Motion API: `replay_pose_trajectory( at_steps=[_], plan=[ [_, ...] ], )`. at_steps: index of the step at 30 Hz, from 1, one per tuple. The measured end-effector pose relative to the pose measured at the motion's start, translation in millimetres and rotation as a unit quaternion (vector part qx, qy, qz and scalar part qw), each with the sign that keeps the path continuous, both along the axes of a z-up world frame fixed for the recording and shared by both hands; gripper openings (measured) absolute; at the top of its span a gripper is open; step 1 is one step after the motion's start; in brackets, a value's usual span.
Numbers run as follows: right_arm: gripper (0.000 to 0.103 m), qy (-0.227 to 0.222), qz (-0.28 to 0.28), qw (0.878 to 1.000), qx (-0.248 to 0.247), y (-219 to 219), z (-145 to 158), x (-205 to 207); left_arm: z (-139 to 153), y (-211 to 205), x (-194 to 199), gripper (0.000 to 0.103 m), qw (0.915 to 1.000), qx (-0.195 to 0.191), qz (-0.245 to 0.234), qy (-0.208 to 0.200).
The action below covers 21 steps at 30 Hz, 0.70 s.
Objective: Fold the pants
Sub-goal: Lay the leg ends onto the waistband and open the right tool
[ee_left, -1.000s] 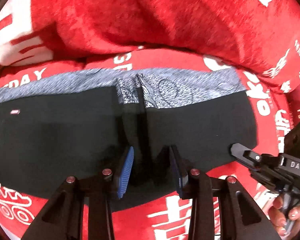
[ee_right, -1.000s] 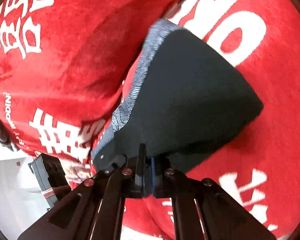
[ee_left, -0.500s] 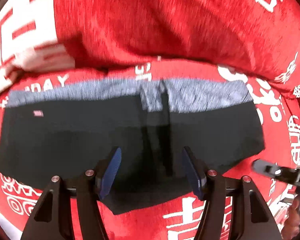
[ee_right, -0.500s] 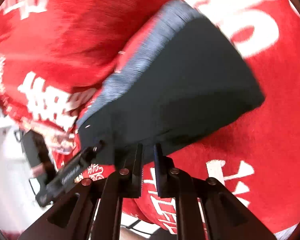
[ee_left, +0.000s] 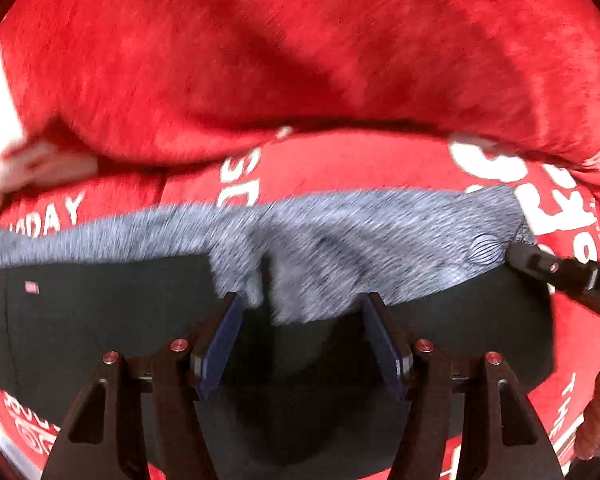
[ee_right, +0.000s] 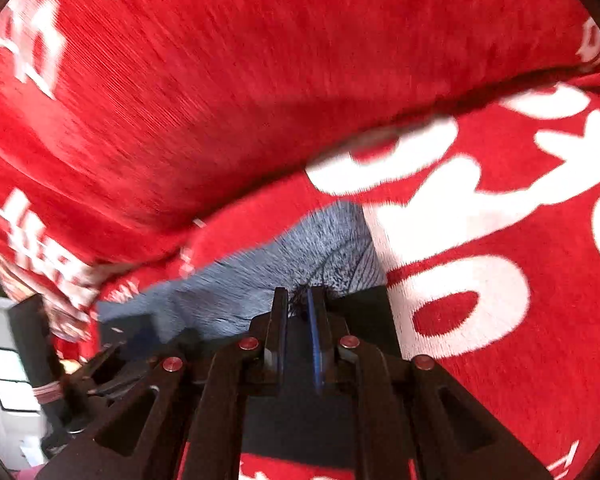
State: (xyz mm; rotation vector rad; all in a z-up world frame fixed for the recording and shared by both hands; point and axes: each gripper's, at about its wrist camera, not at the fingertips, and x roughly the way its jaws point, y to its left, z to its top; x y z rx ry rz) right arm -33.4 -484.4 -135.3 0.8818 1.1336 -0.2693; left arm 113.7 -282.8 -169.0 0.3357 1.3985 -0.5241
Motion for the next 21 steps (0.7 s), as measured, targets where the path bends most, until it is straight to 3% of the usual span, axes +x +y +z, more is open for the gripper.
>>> replay_pose_trajectory(
  at_steps=[2, 5, 9, 11, 12, 21],
  plan=[
    [0.012, 0.013, -0.007, 1.000, 0.024, 3.4, -17.7, -1.9, -2.5, 9.7, -4.4, 0.064, 1.0000, -0.002, 0.002, 0.006],
    [0.012, 0.006, -0.008, 0.999, 0.031, 9.8, -15.9, -7.8, -1.9, 15.3, -10.4, 0.064, 0.9999, 0.006, -0.009, 0.003],
    [0.012, 0.021, 0.031, 0.998, 0.048, 24.1, -10.9, -5.6, 4.0, 25.2, -10.1, 0.064, 0.9997, 0.018, 0.010, 0.012],
    [0.012, 0.027, 0.050, 0.998, 0.039, 33.8, -4.8, -6.9, 8.2, 29.4, -13.0, 0.072, 0.9995, 0.029, 0.010, 0.008],
    [0.013, 0.029, 0.058, 0.997, 0.034, 37.6, -1.0, -10.1, 10.1, 32.1, -15.0, 0.086, 0.9992, 0.038, 0.010, 0.003],
    [0.018, 0.039, 0.073, 0.996, 0.028, 51.1, 20.1, -40.4, 21.3, 60.6, -36.0, 0.087, 0.9979, 0.061, 0.018, -0.001]
  ],
)
